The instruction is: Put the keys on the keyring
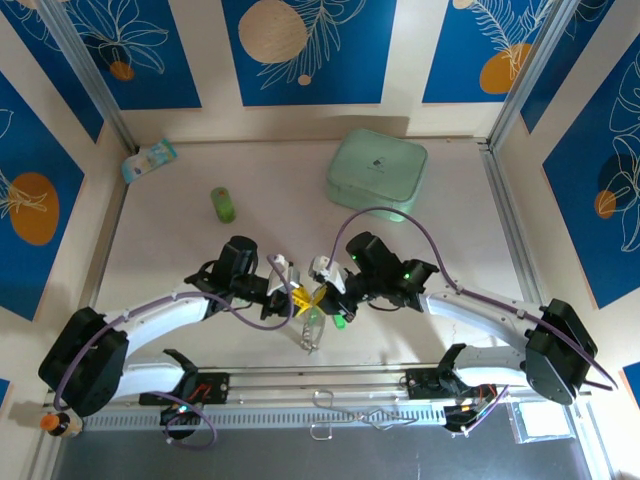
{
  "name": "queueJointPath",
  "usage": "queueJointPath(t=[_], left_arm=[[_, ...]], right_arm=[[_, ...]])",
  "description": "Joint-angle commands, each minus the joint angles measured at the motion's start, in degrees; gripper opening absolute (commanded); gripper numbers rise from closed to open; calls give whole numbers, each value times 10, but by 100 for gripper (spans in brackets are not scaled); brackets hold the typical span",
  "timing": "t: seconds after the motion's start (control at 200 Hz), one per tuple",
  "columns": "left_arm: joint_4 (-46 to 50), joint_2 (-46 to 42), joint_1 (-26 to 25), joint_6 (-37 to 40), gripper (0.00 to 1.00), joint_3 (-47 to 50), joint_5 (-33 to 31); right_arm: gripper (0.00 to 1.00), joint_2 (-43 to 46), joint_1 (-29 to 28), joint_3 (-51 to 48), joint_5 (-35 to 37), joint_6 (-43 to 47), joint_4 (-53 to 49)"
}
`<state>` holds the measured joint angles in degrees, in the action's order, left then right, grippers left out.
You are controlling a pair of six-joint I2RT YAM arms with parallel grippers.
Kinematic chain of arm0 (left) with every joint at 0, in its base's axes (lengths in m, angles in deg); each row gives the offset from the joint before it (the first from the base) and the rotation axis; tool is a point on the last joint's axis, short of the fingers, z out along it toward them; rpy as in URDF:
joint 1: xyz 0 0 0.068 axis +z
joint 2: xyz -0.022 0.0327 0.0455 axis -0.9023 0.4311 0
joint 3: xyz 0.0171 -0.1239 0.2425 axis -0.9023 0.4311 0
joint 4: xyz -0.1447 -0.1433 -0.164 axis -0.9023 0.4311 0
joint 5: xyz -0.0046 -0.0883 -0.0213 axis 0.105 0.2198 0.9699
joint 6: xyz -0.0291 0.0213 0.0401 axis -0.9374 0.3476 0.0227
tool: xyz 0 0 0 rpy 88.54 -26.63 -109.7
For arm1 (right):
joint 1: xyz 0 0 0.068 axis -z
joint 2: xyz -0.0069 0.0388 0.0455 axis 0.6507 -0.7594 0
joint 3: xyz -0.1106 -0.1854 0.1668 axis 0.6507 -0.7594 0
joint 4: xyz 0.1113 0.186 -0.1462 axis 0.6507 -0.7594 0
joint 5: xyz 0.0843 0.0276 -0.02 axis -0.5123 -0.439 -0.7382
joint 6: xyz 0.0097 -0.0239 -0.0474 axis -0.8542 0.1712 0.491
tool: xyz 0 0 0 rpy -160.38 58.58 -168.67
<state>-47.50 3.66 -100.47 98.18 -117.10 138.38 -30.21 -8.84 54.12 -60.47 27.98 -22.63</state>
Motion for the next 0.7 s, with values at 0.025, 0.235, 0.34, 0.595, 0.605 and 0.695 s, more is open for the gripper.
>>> queueJointPath(t=[0.025,0.235,0.34,0.595,0.605,0.695], left_arm=[[-13,-8,-1,-4,21,-3,32],[11,-6,-1,11,4,-11,31],[12,-16,-2,3,0,-15,25],[29,-56,-13,-172,0,-61,-187],[33,-57,-13,-182,0,-65,-199],[88,-54,-29,-267,0,-110,-298]], right_arm=[[0,3,-10,15,7,14,10],[0,7,-11,15,-1,13,22],[13,19,-2,10,13,-2,23],[40,142,73,-29,25,-45,22],[39,146,74,-29,26,-46,21],[37,161,70,-27,9,-52,16]])
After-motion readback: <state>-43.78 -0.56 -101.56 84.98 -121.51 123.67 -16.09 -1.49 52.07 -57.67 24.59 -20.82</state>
